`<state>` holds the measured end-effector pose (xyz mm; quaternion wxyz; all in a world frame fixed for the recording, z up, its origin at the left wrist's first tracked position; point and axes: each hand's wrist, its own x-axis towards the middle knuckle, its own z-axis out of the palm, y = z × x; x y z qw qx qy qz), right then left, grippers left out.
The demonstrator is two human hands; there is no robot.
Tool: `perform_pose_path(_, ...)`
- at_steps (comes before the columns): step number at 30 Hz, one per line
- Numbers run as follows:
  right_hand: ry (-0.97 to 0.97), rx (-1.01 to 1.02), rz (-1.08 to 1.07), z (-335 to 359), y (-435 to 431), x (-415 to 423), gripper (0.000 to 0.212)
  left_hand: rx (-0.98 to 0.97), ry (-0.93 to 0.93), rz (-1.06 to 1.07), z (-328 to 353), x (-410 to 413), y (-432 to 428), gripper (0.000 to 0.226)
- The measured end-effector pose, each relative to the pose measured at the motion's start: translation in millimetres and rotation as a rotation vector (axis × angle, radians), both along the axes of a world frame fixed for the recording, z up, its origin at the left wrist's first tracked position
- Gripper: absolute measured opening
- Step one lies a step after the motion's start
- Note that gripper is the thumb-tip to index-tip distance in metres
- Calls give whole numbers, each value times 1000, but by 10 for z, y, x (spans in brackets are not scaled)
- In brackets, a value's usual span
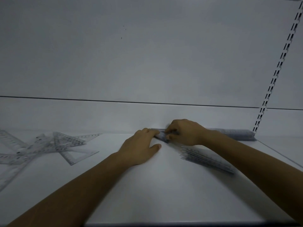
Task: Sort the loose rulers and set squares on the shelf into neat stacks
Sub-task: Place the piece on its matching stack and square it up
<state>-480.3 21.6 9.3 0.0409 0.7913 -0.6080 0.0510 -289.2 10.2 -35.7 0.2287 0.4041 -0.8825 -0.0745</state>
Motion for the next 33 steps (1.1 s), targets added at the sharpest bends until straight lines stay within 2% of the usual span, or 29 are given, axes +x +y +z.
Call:
perform_pose_path(5, -24, 34, 9, 26, -30, 12, 31, 1, -174, -17, -29, -25, -25, 47)
perform_pose_path(10, -85, 39, 21, 83, -42, -31, 37, 25, -155, -48, -27, -32, -23, 49)
perform_pose_path(14, -124, -33, 22, 161, 12, -143, 7, 50, -53, -41, -29, -32, -19, 43)
perform_pose_path(16, -104, 20, 8, 190, 34, -153, 10, 52, -59, -43, -35, -39, -26, 44)
perform_pose_path(20, 54, 127, -40, 106, 7, -113, 22, 41, -98, -47, -35, -47, -44, 46)
perform_pose_path(27, 29, 136, -70, 84, 32, -119, 29, 28, -154, -68, -59, -37, -97, 47)
perform_pose_path(33, 3, 22, -68, 195, 164, 12, 24, 57, -2, -89, -29, -5, -70, 39)
